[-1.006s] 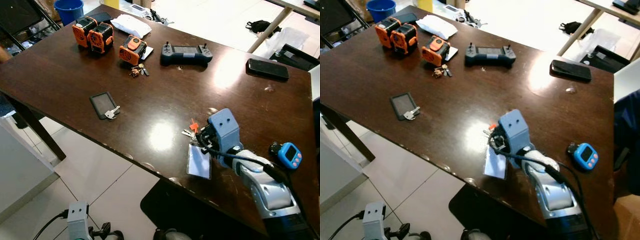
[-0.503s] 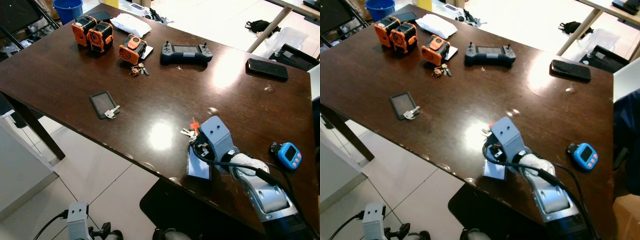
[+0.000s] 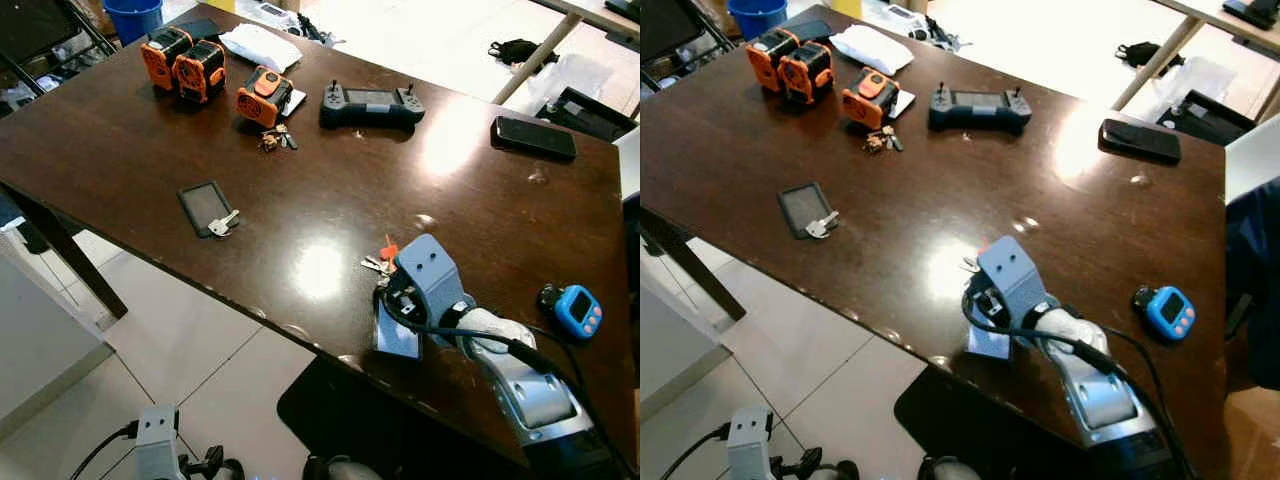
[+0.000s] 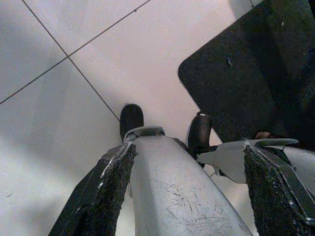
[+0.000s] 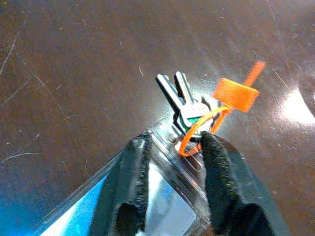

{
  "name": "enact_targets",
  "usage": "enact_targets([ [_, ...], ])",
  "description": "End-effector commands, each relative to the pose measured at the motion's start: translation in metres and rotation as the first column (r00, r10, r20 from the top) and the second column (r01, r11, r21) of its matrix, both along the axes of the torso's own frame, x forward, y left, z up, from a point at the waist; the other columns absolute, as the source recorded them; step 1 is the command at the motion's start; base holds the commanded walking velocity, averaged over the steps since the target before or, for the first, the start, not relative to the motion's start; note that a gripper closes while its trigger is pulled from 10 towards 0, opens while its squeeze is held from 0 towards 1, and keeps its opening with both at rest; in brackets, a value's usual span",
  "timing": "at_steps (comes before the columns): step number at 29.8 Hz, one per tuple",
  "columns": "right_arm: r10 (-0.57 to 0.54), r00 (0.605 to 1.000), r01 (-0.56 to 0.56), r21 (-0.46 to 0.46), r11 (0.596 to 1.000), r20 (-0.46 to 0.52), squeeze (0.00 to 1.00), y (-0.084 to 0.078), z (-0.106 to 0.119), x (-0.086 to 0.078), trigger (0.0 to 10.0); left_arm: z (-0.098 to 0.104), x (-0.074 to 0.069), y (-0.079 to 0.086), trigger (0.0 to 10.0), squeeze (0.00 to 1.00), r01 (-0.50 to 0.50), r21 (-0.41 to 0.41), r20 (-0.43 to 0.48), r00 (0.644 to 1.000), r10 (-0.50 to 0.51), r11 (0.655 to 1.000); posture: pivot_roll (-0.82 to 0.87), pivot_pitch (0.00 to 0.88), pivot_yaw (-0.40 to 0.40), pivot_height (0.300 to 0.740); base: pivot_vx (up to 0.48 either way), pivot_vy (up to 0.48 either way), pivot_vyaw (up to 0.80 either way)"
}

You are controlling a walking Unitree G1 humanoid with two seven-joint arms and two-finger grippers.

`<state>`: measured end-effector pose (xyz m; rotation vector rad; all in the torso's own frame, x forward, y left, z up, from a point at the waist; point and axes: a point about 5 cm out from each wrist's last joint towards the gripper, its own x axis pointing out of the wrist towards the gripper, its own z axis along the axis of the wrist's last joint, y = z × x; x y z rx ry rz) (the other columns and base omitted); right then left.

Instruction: Hang keys on a hook

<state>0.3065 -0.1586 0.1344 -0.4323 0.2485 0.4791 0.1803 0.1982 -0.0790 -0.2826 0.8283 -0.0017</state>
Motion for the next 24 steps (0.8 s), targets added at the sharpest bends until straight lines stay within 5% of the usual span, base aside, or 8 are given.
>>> enact_targets([
  [1,-0.023,0.999,0.023,-0.005,1.000,-0.037,0.00,-0.006,-0.009,-0.003,0.0,-0.005,-0.009,-0.003,10.0,0.00,-0.005,-0.012,-0.026,1.000,0.004,1.000,-0.11,0.153,-0.016,0.740,0.000,0.000,0.00],
  [15,-0.035,0.999,0.035,0.005,0.999,-0.034,0.00,-0.006,-0.010,-0.003,0.0,-0.004,-0.009,0.000,10.0,0.00,0.006,-0.004,-0.027,1.000,-0.006,1.000,-0.11,0.139,-0.013,0.740,0.000,0.000,0.00],
  [20,-0.045,0.999,0.044,0.063,0.997,0.020,0.00,-0.005,-0.005,-0.001,0.0,-0.004,-0.008,0.002,10.0,0.00,0.013,0.001,-0.028,1.000,-0.013,1.000,-0.11,0.133,-0.007,0.740,0.000,0.000,0.00],
  [24,-0.061,0.988,0.029,0.214,0.976,0.143,0.00,0.000,0.016,0.006,0.0,-0.003,-0.006,0.002,10.0,0.00,0.015,0.002,-0.024,1.000,-0.015,1.000,-0.11,0.128,-0.005,0.740,0.000,0.000,0.00],
])
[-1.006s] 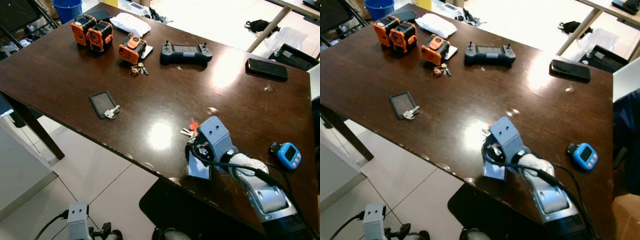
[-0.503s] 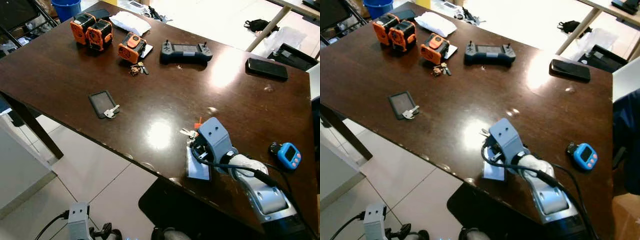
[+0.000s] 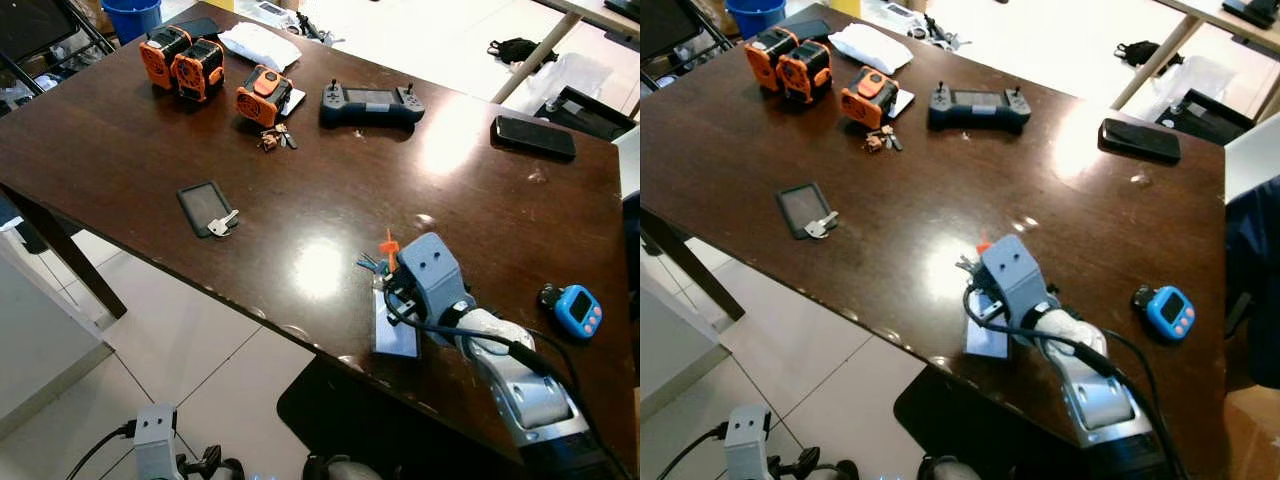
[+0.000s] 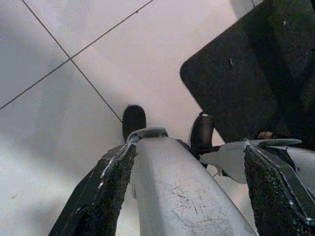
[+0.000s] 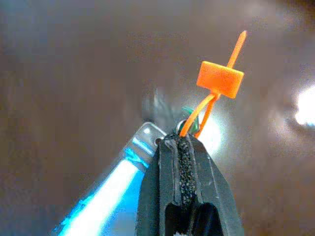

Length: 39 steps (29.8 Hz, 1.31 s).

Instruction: Hang keys on a hook

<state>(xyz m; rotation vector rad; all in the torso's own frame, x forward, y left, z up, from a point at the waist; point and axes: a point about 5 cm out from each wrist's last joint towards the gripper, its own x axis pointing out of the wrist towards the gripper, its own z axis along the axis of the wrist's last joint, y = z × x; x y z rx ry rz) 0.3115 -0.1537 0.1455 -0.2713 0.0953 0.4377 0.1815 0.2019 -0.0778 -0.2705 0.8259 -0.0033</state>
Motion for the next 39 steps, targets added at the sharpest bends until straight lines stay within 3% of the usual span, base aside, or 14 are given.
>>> enact_targets([
  [1,-0.015,0.997,0.010,0.074,0.997,0.073,0.00,-0.003,0.012,0.002,0.0,-0.004,-0.006,-0.002,10.0,0.00,0.010,-0.007,-0.025,1.000,-0.010,1.000,-0.11,0.125,-0.004,0.740,0.000,0.000,0.00],
  [5,0.003,0.983,-0.043,0.209,0.977,0.185,0.00,0.004,0.037,0.004,0.0,-0.002,-0.003,-0.003,10.0,0.00,0.013,-0.008,-0.018,1.000,-0.014,1.000,-0.11,0.120,-0.002,0.740,0.000,0.000,0.00],
  [12,0.038,0.970,-0.105,0.271,0.957,0.241,0.00,0.012,0.051,0.004,0.0,-0.001,0.000,-0.004,10.0,0.00,0.010,-0.010,-0.008,1.000,-0.010,1.000,-0.11,0.116,0.002,0.740,0.000,0.000,0.00],
  [13,0.072,0.960,-0.159,0.318,0.935,0.270,0.00,0.021,0.060,0.006,0.0,0.001,0.003,-0.002,10.0,0.00,-0.011,-0.010,0.003,1.000,0.011,1.000,-0.11,0.116,0.003,0.740,0.000,0.000,0.00],
  [17,0.085,0.956,-0.180,0.333,0.925,0.280,0.00,0.025,0.064,0.006,0.0,0.001,0.004,-0.002,10.0,0.00,-0.024,-0.011,0.006,1.000,0.024,1.000,-0.11,0.116,0.003,0.740,0.000,0.000,0.00],
  [19,0.125,0.942,-0.237,0.351,0.906,0.311,0.00,0.036,0.071,0.009,0.0,0.002,0.005,0.001,10.0,0.00,-0.044,-0.005,0.005,0.999,0.044,0.999,-0.10,0.108,0.007,0.740,0.000,0.000,0.00],
  [20,0.125,0.942,-0.237,0.351,0.906,0.311,0.00,0.036,0.071,0.009,0.0,0.002,0.005,0.001,10.0,0.00,-0.044,-0.005,0.005,0.999,0.044,0.999,-0.10,0.108,0.007,0.740,0.000,0.000,0.00],
  [23,0.210,0.917,-0.320,0.310,0.895,0.339,0.00,0.059,0.077,0.012,0.0,0.001,0.004,0.005,10.0,0.00,-0.075,0.000,-0.007,0.997,0.075,0.997,-0.09,0.085,0.009,0.740,0.000,0.000,0.17],
  [25,0.210,0.917,-0.320,0.310,0.895,0.339,0.00,0.059,0.077,0.012,0.0,0.001,0.004,0.005,10.0,0.00,-0.075,0.000,-0.007,0.997,0.075,0.997,-0.09,0.085,0.009,0.740,0.000,0.000,0.51],
  [26,0.246,0.902,-0.355,0.287,0.890,0.354,0.00,0.068,0.080,0.014,0.0,0.001,0.002,0.007,10.0,0.00,-0.091,0.001,-0.012,0.996,0.091,0.996,-0.08,0.082,0.007,0.740,0.000,0.000,0.78],
  [28,0.246,0.902,-0.355,0.287,0.890,0.354,0.00,0.068,0.080,0.014,0.0,0.001,0.002,0.007,10.0,0.00,-0.091,0.001,-0.012,0.996,0.091,0.996,-0.08,0.082,0.007,0.740,0.000,0.000,0.78],
  [29,0.278,0.888,-0.384,0.260,0.886,0.365,0.00,0.076,0.084,0.016,0.0,0.000,0.000,0.009,10.0,0.00,-0.112,0.003,-0.018,0.994,0.112,0.994,-0.06,0.077,0.004,0.740,0.000,0.000,0.78],
  [39,0.340,0.856,-0.440,0.201,0.875,0.390,0.00,0.088,0.092,0.018,0.0,-0.007,-0.015,0.015,10.0,0.00,-0.162,0.024,-0.074,0.984,0.163,0.987,-0.06,0.067,0.004,0.740,0.000,0.000,0.76],
])
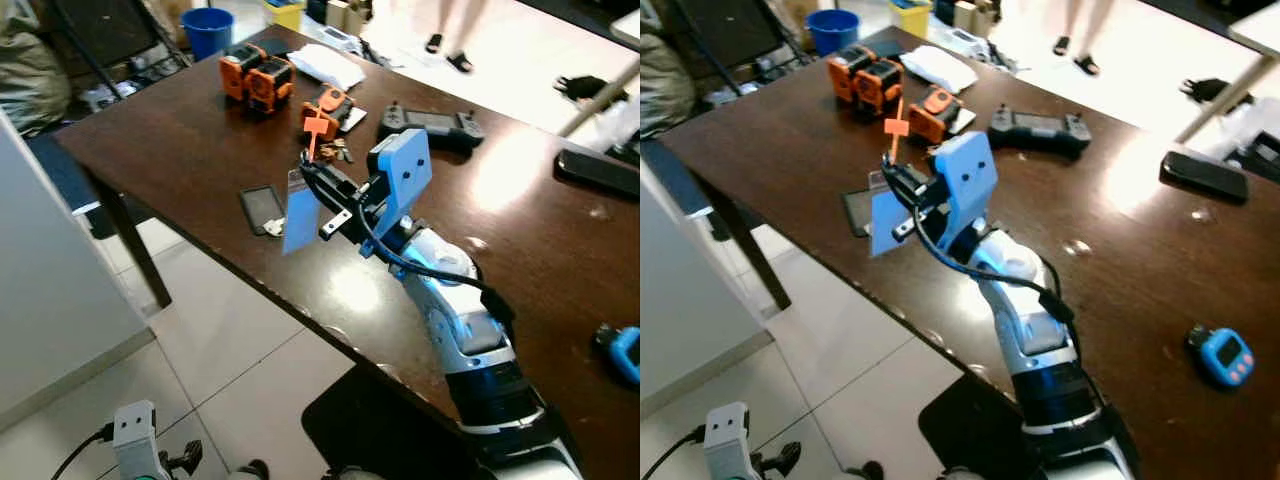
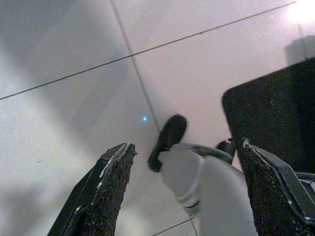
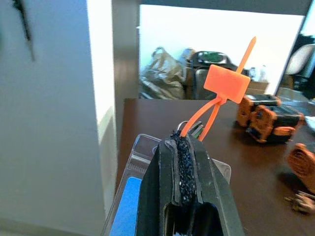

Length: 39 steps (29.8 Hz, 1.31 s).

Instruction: Hang keys on a hook

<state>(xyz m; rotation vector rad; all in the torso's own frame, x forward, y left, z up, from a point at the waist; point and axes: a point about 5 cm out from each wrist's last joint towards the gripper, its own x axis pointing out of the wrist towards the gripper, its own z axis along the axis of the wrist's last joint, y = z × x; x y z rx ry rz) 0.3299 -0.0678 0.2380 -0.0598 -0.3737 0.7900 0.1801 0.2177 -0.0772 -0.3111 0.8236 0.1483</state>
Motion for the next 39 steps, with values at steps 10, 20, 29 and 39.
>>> enact_targets([
  [10,-0.005,1.000,0.007,-0.076,0.997,0.028,0.00,0.007,-0.006,0.002,0.0,-0.011,-0.022,-0.001,10.0,0.00,-0.020,0.002,-0.093,0.995,0.020,1.000,-0.06,0.067,0.007,0.740,0.000,0.000,0.74],
  [20,-0.003,0.999,0.006,-0.087,0.996,0.033,0.00,0.006,-0.010,0.002,0.0,-0.013,-0.024,-0.003,10.0,0.00,-0.021,-0.003,-0.104,0.994,0.020,1.000,-0.06,0.067,0.008,0.740,0.000,0.000,0.74],
  [29,-0.009,0.999,0.014,-0.105,0.994,0.047,0.00,0.009,-0.010,0.004,0.0,-0.011,-0.021,-0.003,10.0,0.00,-0.029,-0.010,-0.083,0.996,0.028,1.000,-0.05,0.077,0.002,0.740,0.000,0.000,0.74],
  [39,-0.023,0.996,0.036,-0.147,0.988,0.089,0.00,0.010,-0.005,0.007,0.0,-0.006,-0.008,-0.007,10.0,0.00,-0.009,-0.010,-0.042,0.999,0.009,1.000,-0.04,0.081,0.001,0.740,0.000,0.000,0.74],
])
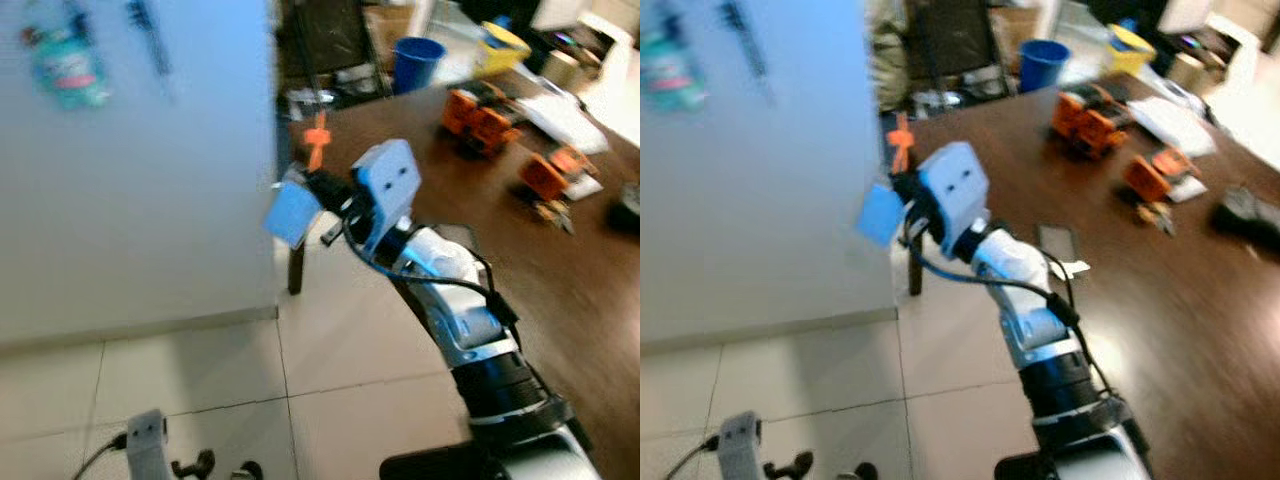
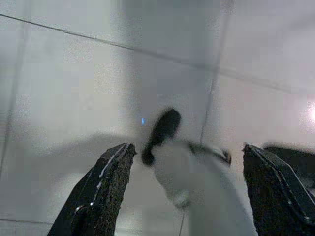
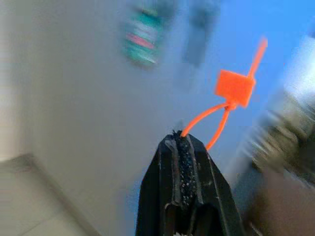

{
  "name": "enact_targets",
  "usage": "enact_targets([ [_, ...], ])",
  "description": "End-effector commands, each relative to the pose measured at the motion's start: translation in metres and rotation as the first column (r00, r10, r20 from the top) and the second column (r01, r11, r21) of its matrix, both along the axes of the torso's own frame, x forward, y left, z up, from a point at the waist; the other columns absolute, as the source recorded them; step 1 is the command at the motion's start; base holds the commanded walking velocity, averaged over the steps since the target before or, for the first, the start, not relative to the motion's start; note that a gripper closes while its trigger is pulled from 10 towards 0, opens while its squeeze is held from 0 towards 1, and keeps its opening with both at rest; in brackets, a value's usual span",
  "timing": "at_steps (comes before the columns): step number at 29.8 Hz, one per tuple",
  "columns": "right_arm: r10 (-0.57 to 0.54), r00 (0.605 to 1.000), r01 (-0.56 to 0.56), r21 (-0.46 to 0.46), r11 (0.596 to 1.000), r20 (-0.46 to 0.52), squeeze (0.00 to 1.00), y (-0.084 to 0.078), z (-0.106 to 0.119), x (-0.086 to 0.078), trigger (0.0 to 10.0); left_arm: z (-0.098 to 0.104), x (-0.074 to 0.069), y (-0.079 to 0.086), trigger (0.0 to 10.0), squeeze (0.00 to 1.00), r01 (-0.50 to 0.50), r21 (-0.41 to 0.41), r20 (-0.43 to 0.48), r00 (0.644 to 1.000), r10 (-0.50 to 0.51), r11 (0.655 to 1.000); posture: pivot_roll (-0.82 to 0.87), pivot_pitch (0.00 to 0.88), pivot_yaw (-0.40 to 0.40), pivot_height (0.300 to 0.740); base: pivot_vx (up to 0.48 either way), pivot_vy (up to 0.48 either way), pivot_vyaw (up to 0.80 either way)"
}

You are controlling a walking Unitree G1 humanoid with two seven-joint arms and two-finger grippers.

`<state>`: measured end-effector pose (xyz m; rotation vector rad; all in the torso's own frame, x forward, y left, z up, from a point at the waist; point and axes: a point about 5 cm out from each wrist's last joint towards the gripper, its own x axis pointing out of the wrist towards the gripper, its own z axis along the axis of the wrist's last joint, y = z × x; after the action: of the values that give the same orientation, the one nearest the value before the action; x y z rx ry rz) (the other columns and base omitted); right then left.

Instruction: Hang keys on a hook

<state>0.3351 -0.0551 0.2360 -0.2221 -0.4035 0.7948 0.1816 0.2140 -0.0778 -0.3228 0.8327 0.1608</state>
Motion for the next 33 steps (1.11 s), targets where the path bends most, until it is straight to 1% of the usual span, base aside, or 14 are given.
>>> enact_targets([
  [1,-0.015,1.000,0.015,-0.017,1.000,0.003,0.00,-0.003,-0.002,0.002,0.0,-0.005,-0.008,-0.003,10.0,0.00,0.003,-0.005,-0.025,1.000,-0.003,1.000,-0.04,0.085,0.004,0.740,0.000,0.000,0.74],
  [7,-0.024,1.000,0.024,-0.022,0.999,0.014,0.00,-0.004,0.001,0.005,0.0,-0.003,-0.006,-0.004,10.0,0.00,0.034,0.006,-0.017,0.999,-0.034,0.999,-0.04,0.089,0.005,0.740,0.000,0.000,0.74],
  [14,-0.044,0.998,0.046,-0.050,0.998,0.038,0.00,-0.006,0.006,0.010,0.0,-0.002,-0.002,-0.008,10.0,0.00,0.029,-0.017,-0.001,1.000,-0.029,0.999,-0.03,0.075,-0.012,0.740,0.000,0.000,0.74],
  [18,-0.050,0.998,0.052,-0.050,0.997,0.044,0.00,-0.006,0.007,0.011,0.0,-0.002,-0.002,-0.010,10.0,0.00,0.034,-0.027,0.003,0.999,-0.034,0.999,-0.03,0.073,-0.010,0.740,0.000,0.000,0.74],
  [19,-0.077,0.996,0.079,-0.038,0.996,0.050,0.00,-0.007,0.010,0.014,8.5,-0.002,-0.002,-0.011,10.0,0.00,0.040,-0.035,0.007,0.999,-0.040,0.999,-0.03,0.075,-0.010,0.740,0.000,0.000,0.67],
  [20,-0.125,0.990,0.127,-0.032,0.991,0.063,0.00,-0.010,0.012,0.018,10.0,-0.002,-0.002,-0.012,10.0,0.00,0.043,-0.043,0.012,0.999,-0.043,0.998,-0.03,0.075,-0.012,0.740,0.326,0.000,0.00],
  [22,-0.125,0.990,0.127,-0.032,0.991,0.063,0.00,-0.010,0.012,0.018,10.0,-0.002,-0.002,-0.012,10.0,0.00,0.043,-0.043,0.012,0.999,-0.043,0.998,-0.03,0.075,-0.012,0.740,0.326,0.000,0.00],
  [24,-0.186,0.979,0.190,-0.041,0.981,0.088,0.00,-0.015,0.015,0.022,10.0,-0.003,-0.003,-0.012,10.0,0.00,0.042,-0.052,0.018,0.999,-0.041,0.998,-0.03,0.076,-0.014,0.740,0.328,0.000,0.00],
  [27,-0.200,0.975,0.206,-0.050,0.977,0.099,0.00,-0.016,0.016,0.023,10.0,-0.003,-0.003,-0.012,10.0,0.00,0.042,-0.054,0.018,0.999,-0.041,0.998,-0.03,0.076,-0.014,0.740,0.330,0.000,0.00],
  [28,-0.218,0.969,0.226,-0.057,0.972,0.119,0.00,-0.017,0.017,0.023,10.0,-0.003,-0.004,-0.012,10.0,0.00,0.043,-0.055,0.018,0.999,-0.042,0.998,-0.03,0.076,-0.014,0.740,0.326,0.000,0.00],
  [33,-0.232,0.963,0.240,-0.047,0.970,0.134,0.00,-0.018,0.020,0.023,10.0,-0.003,-0.005,-0.012,10.0,0.00,0.044,-0.059,0.018,0.999,-0.043,0.997,-0.03,0.082,-0.012,0.740,0.329,0.000,0.00],
])
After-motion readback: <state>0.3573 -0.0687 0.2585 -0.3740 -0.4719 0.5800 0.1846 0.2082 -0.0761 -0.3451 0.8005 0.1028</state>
